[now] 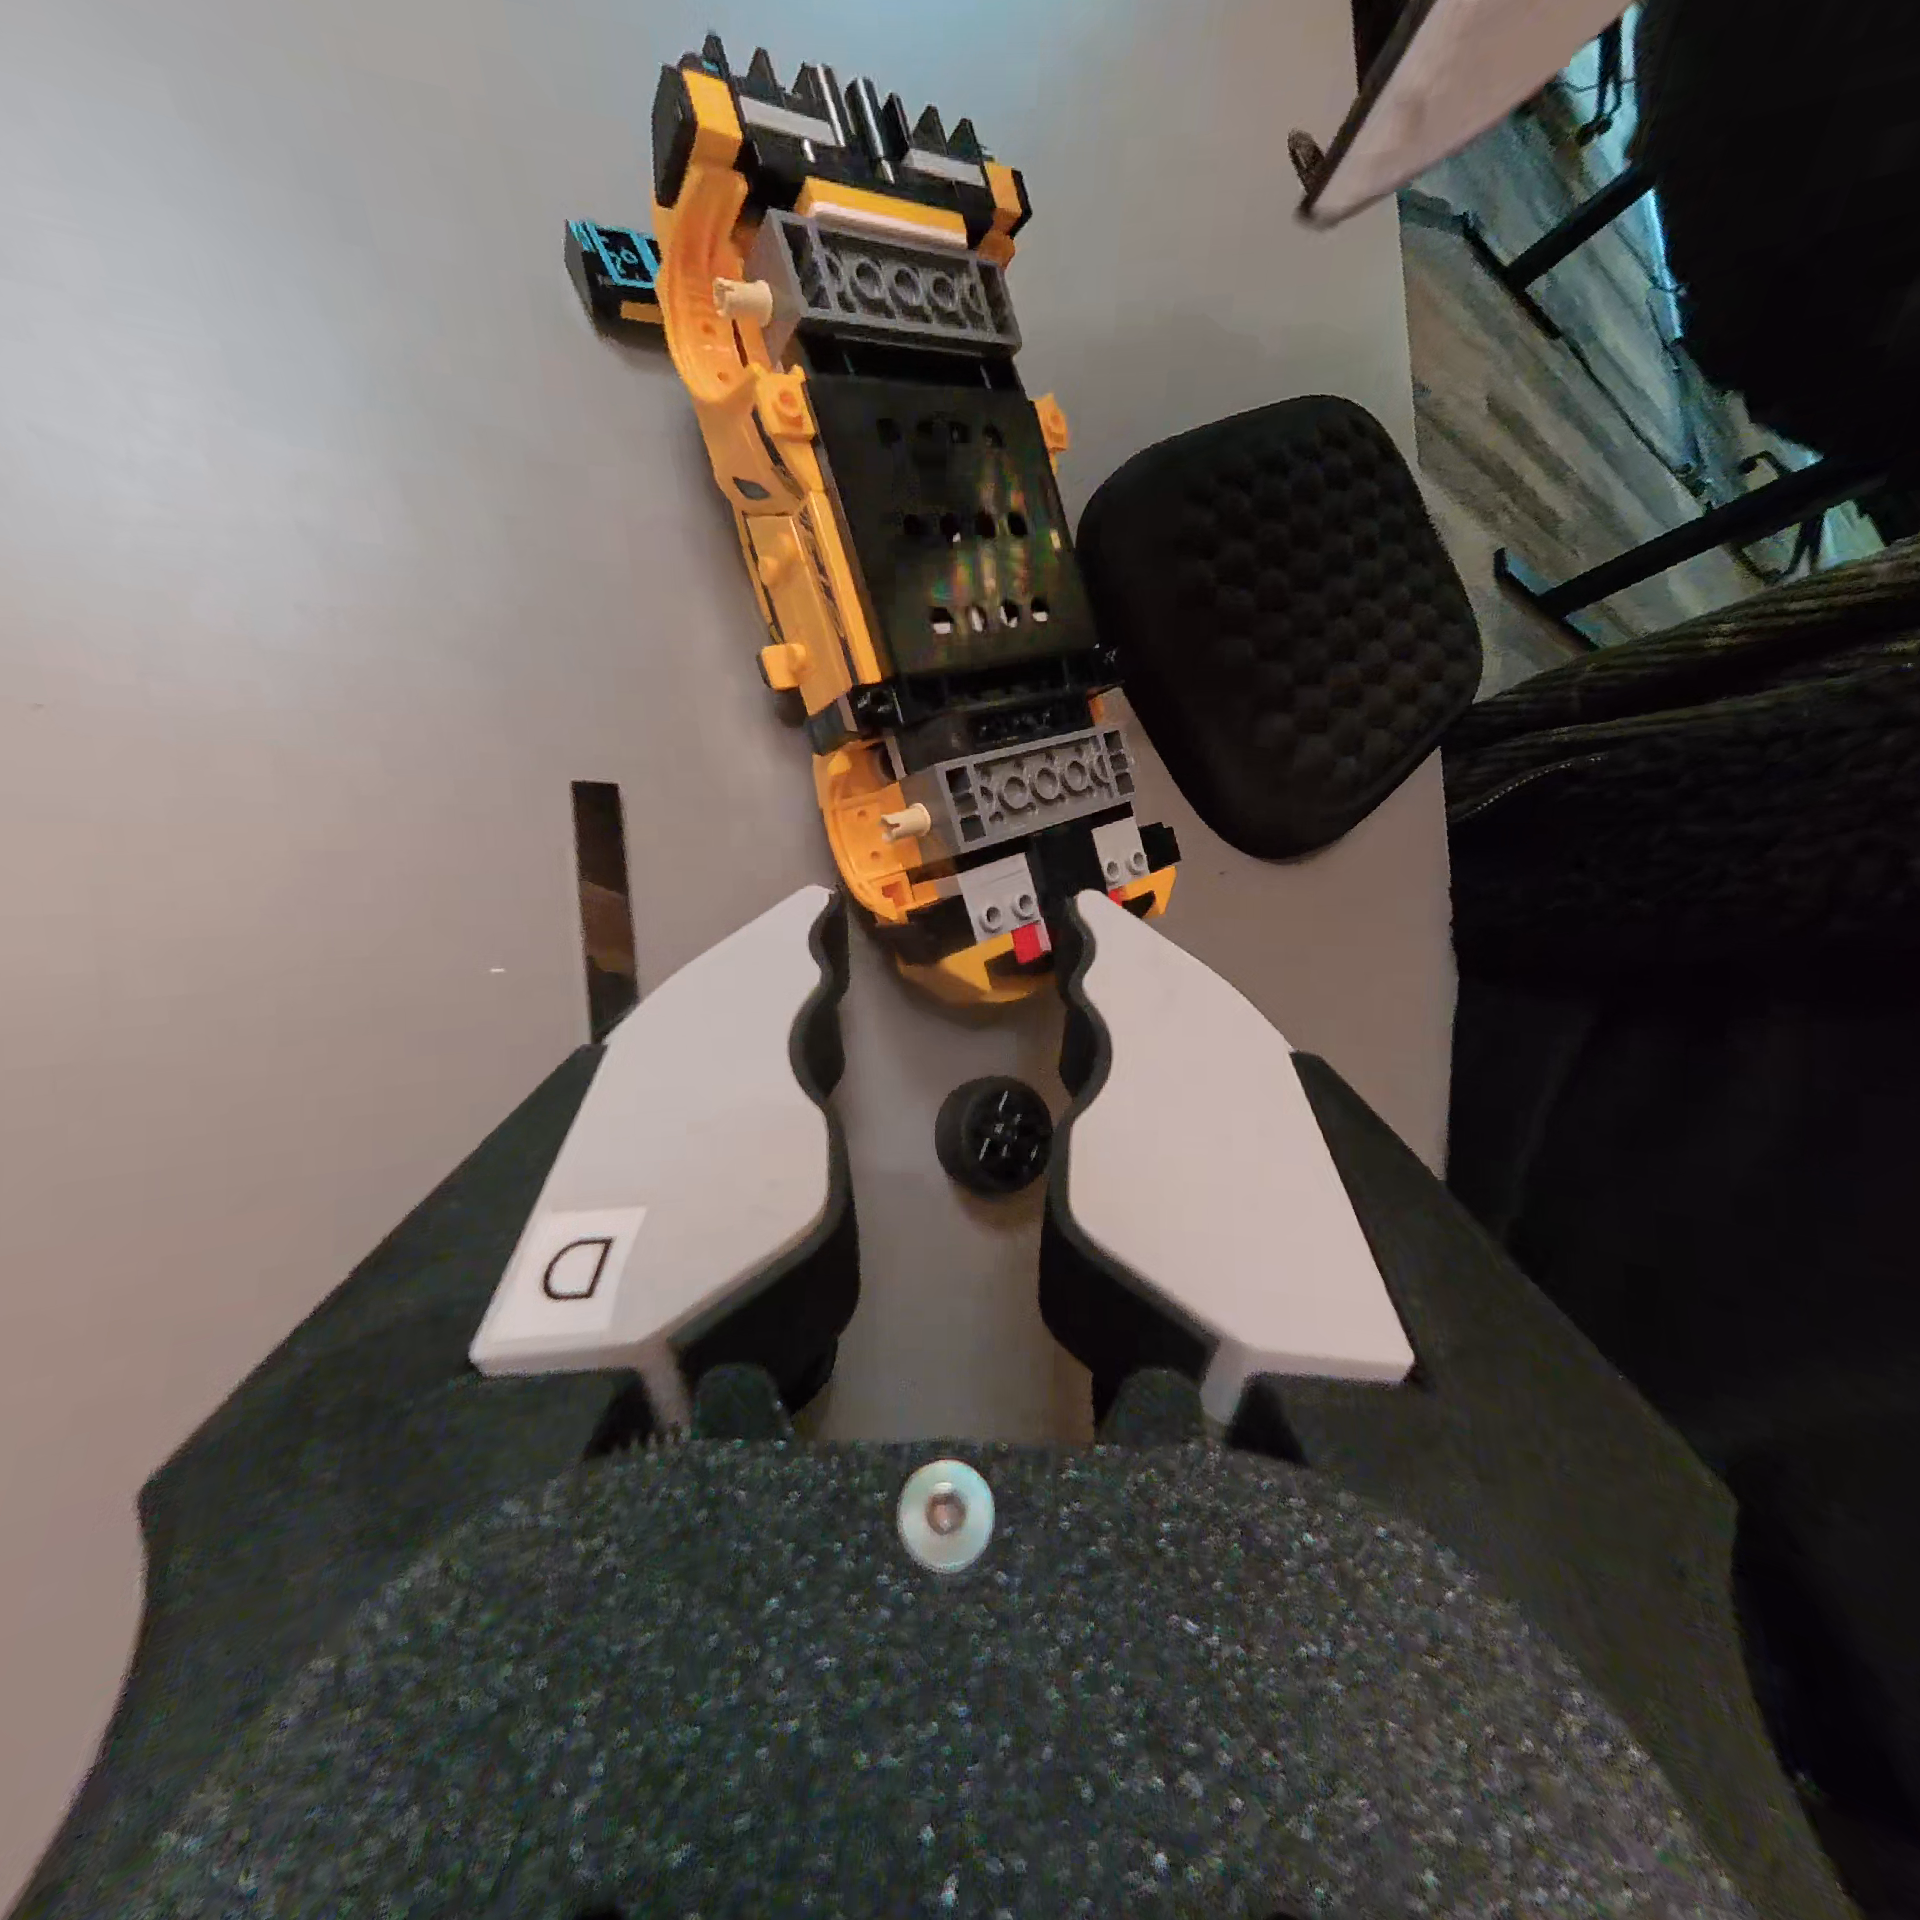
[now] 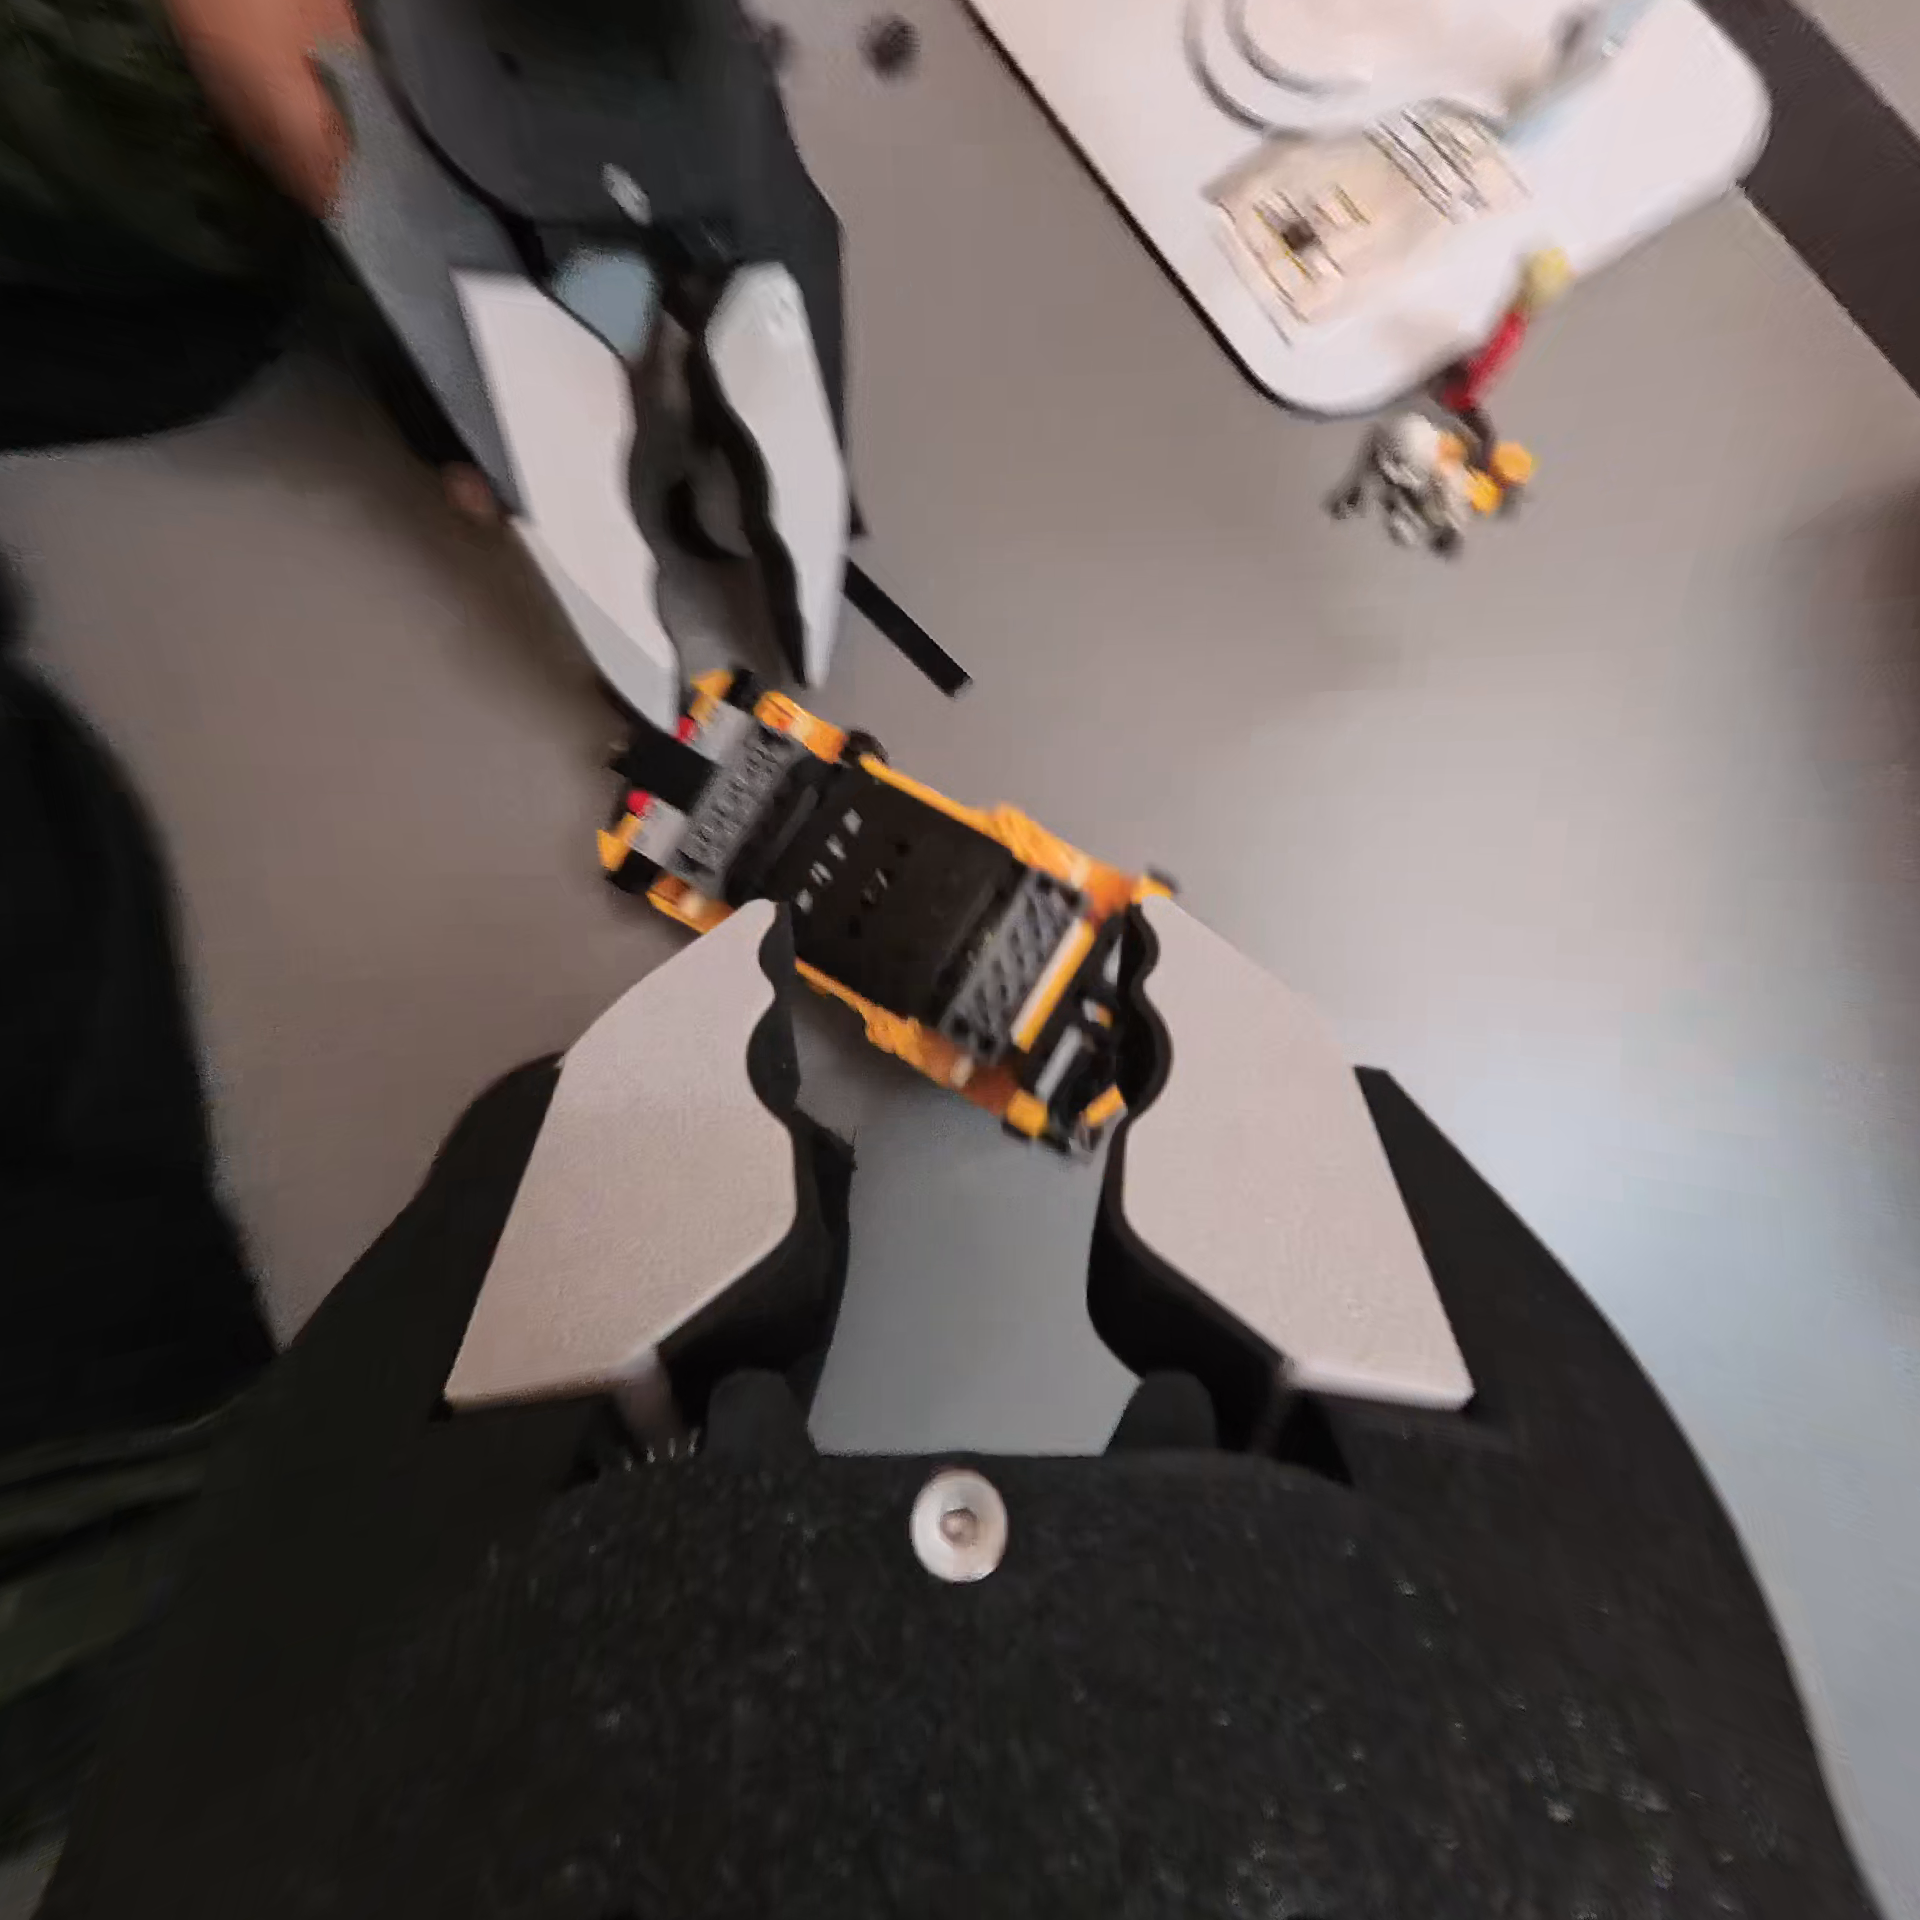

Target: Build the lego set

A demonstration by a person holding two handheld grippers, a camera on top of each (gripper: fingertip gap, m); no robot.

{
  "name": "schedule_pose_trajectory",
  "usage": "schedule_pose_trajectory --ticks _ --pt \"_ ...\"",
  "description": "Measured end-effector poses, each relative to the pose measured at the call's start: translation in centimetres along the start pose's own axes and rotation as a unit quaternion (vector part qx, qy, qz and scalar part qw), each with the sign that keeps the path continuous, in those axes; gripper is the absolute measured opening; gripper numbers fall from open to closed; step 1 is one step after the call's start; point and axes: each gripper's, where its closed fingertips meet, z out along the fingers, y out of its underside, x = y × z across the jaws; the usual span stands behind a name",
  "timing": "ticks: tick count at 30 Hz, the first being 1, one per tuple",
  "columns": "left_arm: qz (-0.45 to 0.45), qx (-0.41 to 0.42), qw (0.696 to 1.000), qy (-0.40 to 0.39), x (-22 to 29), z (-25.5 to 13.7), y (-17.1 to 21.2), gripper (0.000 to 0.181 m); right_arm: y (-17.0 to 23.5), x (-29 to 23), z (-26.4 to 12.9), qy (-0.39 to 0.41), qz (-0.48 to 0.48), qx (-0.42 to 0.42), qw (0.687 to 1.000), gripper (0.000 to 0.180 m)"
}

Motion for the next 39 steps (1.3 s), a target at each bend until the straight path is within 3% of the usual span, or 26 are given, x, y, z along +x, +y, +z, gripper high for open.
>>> schedule_pose_trajectory --ticks 4,8,18,31,34,39 --pt "0.015 0.005 1.0 -0.017 -0.1 0.0 -0.3 0.04 5.2 -1.7 1.0 0.073 -0.015 -0.062 0.995 0.059" --pt "0.028 -0.011 0.999 -0.023 0.5 0.8 -0.1 0.04 7.6 -3.2 3.1 0.05 -0.006 -0.093 0.994 0.058" --pt "0.062 -0.031 0.997 -0.021 2.8 2.1 0.5 0.037 6.1 -1.5 4.6 0.021 -0.003 -0.043 0.999 0.052" --pt "0.089 -0.036 0.995 0.002 4.5 3.3 0.4 0.04 5.4 -0.7 4.3 -0.145 -0.036 -0.023 0.988 0.054" --pt "0.095 -0.029 0.995 0.022 5.5 3.5 0.2 0.04 5.1 -1.7 3.4 -0.227 -0.044 -0.032 0.972 0.06" --pt "0.124 -0.027 0.992 0.005 5.9 2.8 0.0 0.04 3.9 -0.5 4.4 -0.217 -0.032 -0.08 0.972 0.078"
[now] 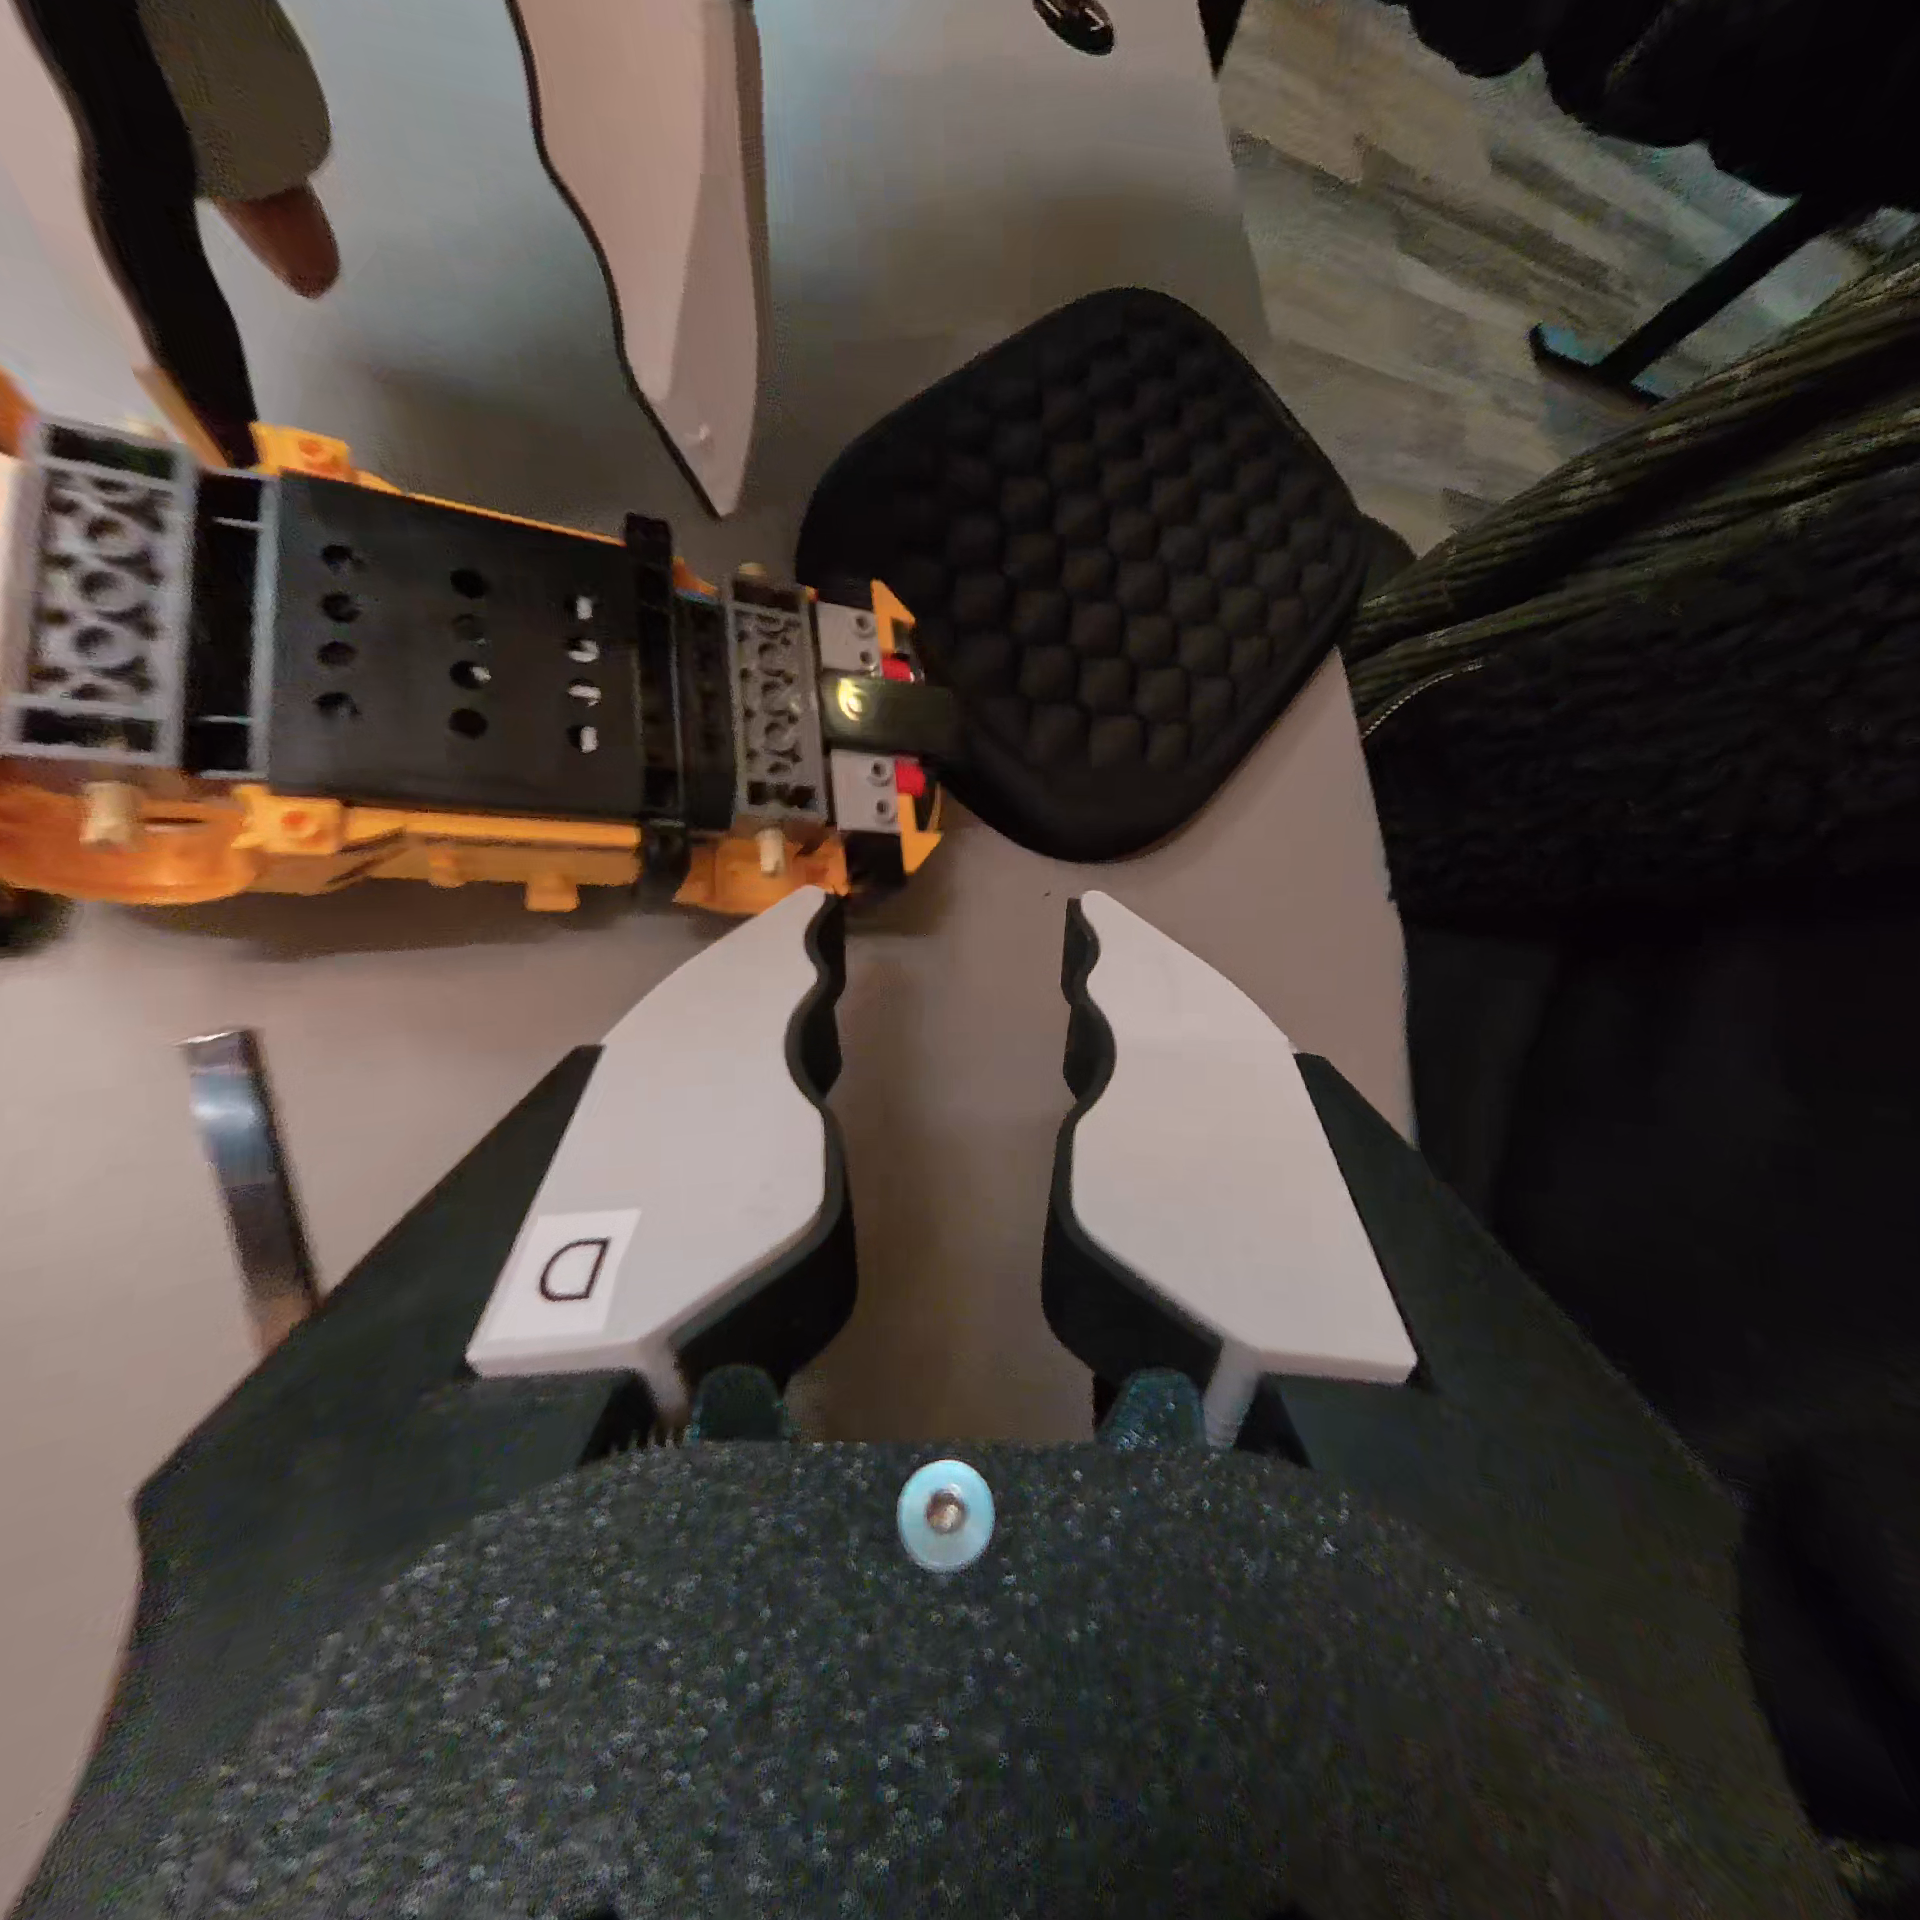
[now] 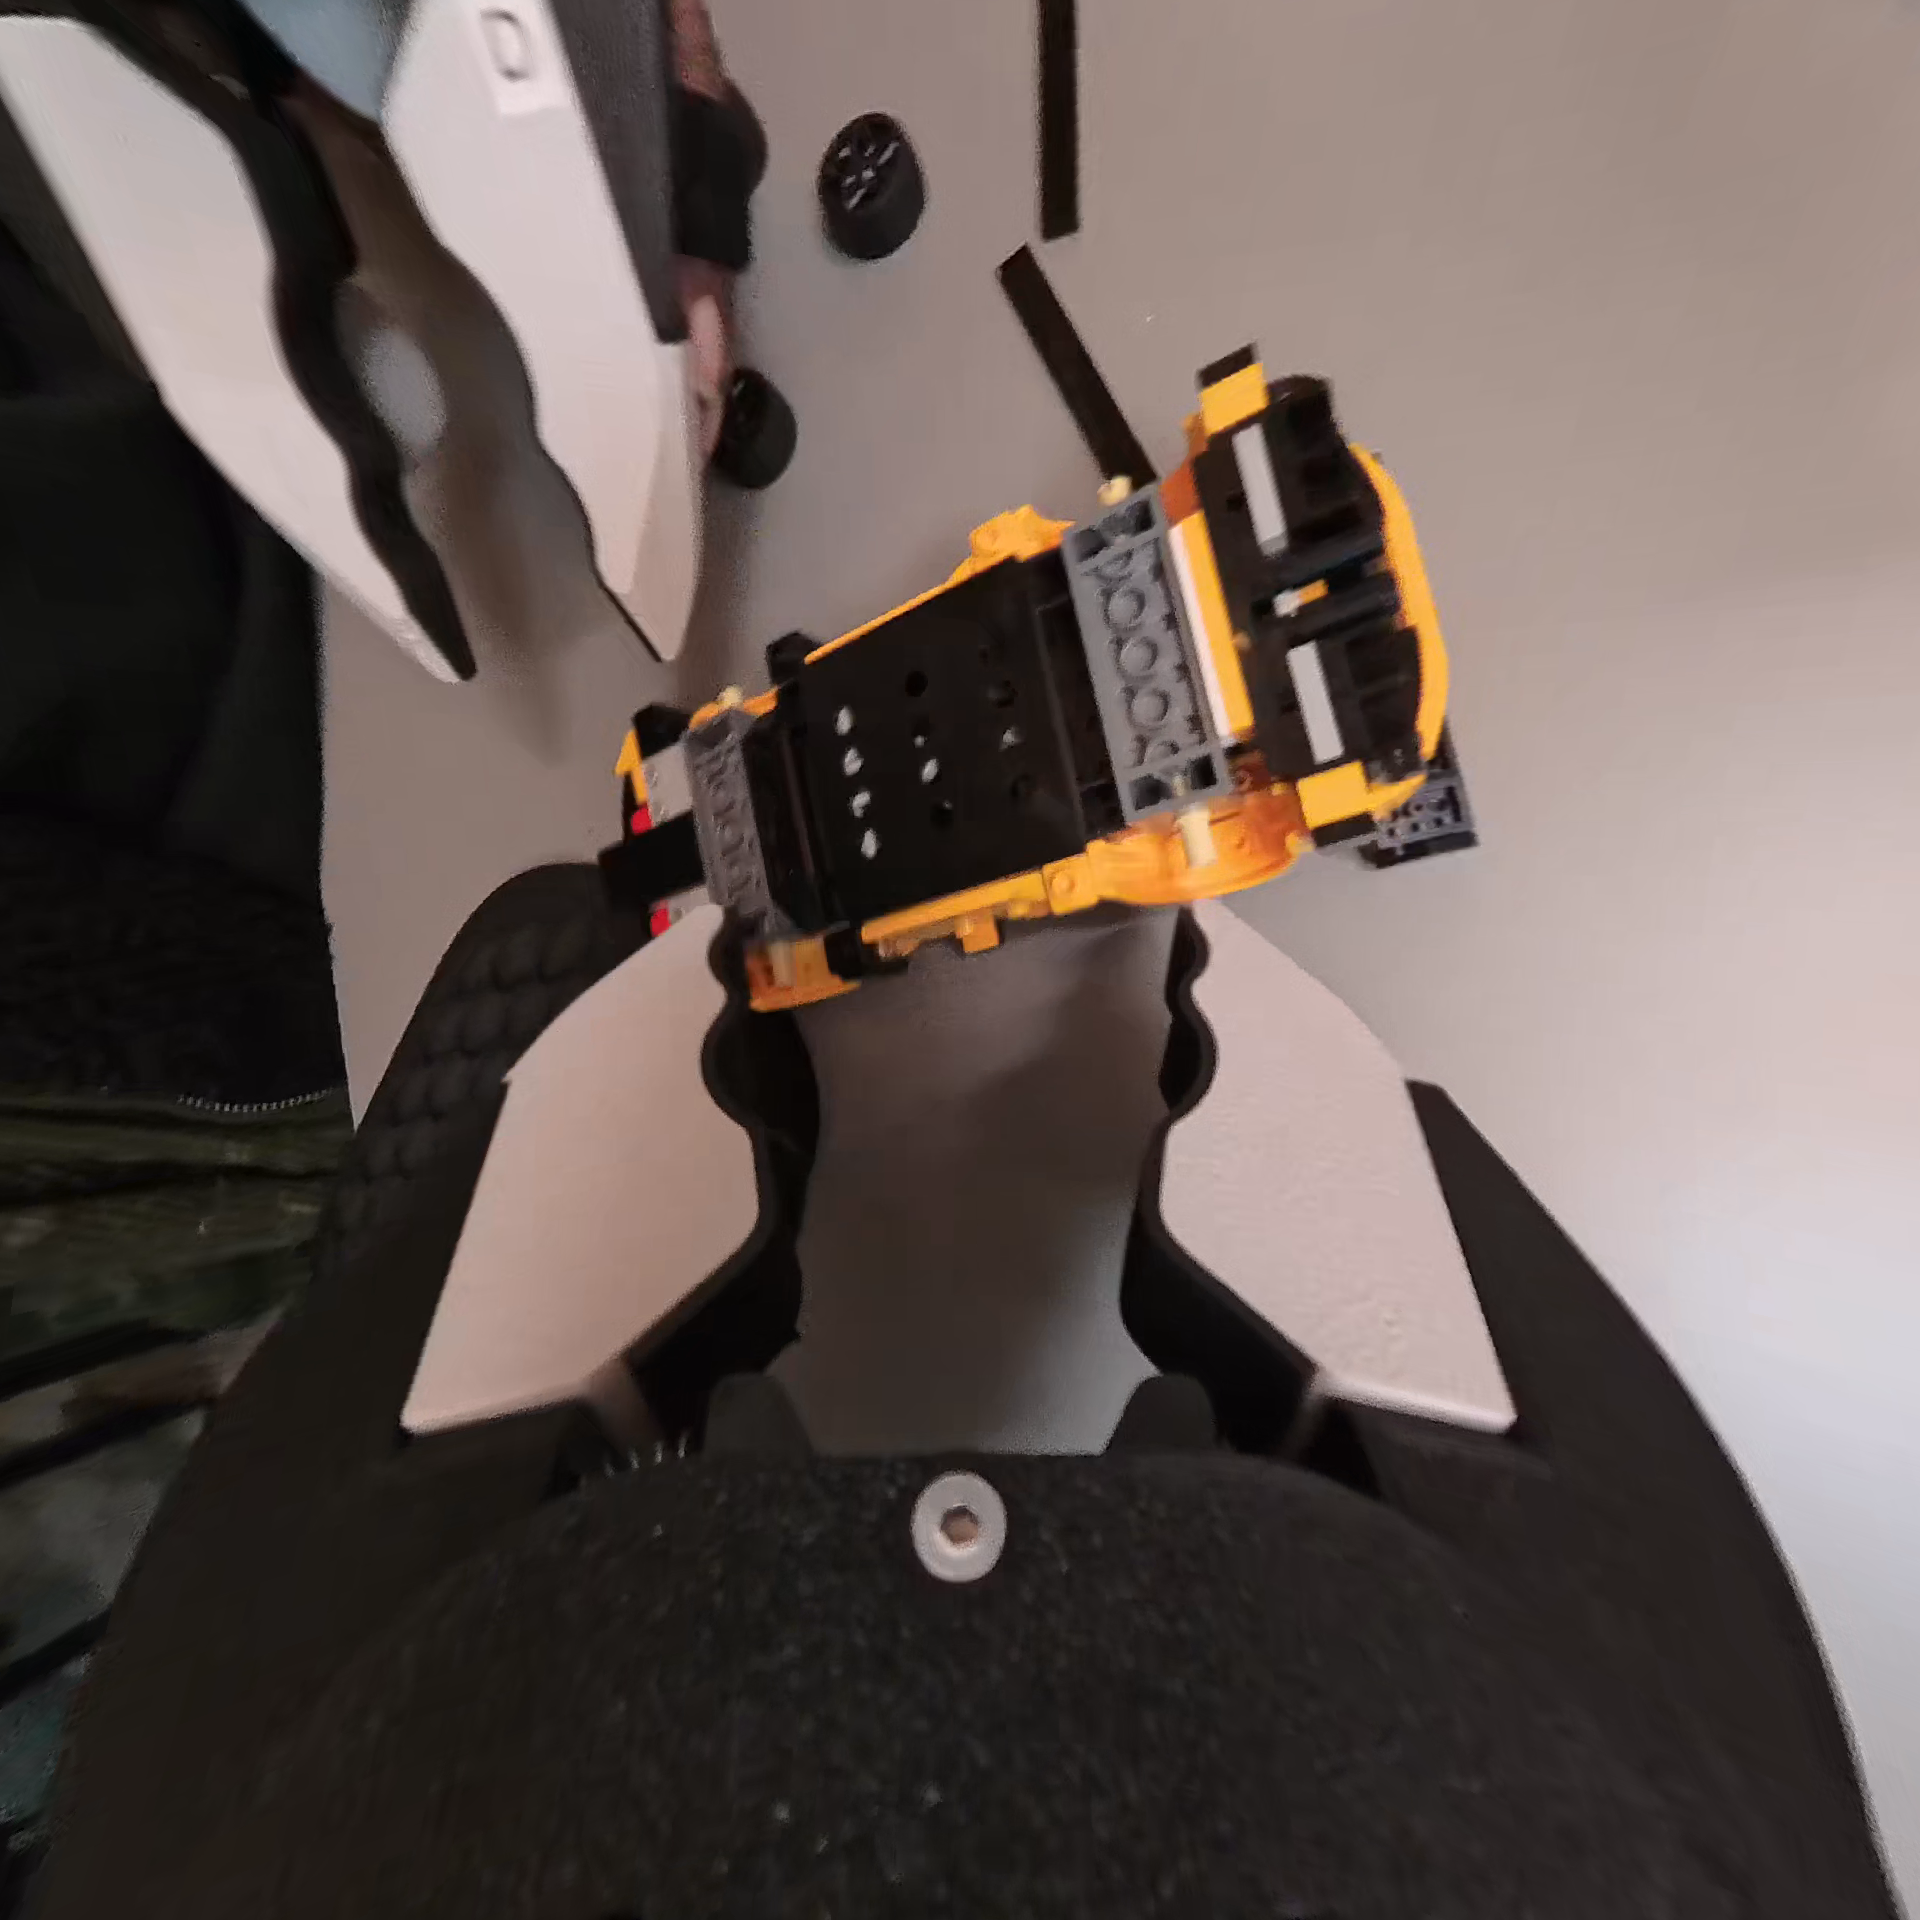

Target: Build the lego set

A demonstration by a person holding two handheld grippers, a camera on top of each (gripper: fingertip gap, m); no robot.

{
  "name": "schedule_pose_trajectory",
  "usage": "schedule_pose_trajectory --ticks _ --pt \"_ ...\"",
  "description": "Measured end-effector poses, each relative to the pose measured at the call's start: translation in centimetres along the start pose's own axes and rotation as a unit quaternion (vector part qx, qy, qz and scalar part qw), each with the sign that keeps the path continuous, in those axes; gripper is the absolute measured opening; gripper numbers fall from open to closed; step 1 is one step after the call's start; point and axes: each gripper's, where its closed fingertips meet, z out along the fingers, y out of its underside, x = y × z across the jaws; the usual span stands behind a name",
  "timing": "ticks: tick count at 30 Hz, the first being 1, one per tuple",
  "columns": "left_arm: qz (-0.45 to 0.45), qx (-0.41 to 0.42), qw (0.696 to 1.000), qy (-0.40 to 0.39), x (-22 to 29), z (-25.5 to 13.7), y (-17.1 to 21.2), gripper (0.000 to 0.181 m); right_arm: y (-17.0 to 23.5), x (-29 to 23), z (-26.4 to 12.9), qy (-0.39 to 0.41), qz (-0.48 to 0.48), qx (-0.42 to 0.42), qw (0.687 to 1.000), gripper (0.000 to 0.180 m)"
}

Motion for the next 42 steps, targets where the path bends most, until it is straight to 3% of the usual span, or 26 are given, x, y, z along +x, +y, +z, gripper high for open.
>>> schedule_pose_trajectory --ticks 4,12,20,28,31,36,42 --pt "0.011 0.02 0.998 -0.059 -1.3 -3.3 -0.4 0.039 -1.2 0.7 0.4 0.029 -0.005 -0.018 0.999 0.089" --pt "-0.006 -0.009 0.973 -0.23 -7.8 -8.7 1.9 0.036 -4.1 1.1 1.3 0.021 -0.042 -0.026 0.999 0.083" --pt "-0.035 -0.108 0.969 -0.218 -10.4 -5.3 5.4 0.031 -5.2 1.1 -0.6 0.064 -0.055 0.033 0.996 0.079" --pt "0.055 -0.156 0.97 -0.177 -9.5 -4.7 5.8 0.024 -1.4 -1.6 -2.8 0.175 -0.054 0.066 0.981 0.083" --pt "0.083 -0.172 0.969 -0.156 -8.8 -4.5 6.0 0.009 -0.6 -2.9 -3.4 0.195 -0.035 0.111 0.974 0.081" --pt "0.102 -0.187 0.962 -0.168 -9.0 -4.9 6.2 0.008 -0.6 -4.6 -4.7 0.24 -0.01 0.209 0.948 0.078" --pt "0.098 -0.153 0.969 -0.168 -7.4 -7.7 5.6 0.007 2.9 -3.6 -2.7 0.287 0.036 0.169 0.942 0.082"
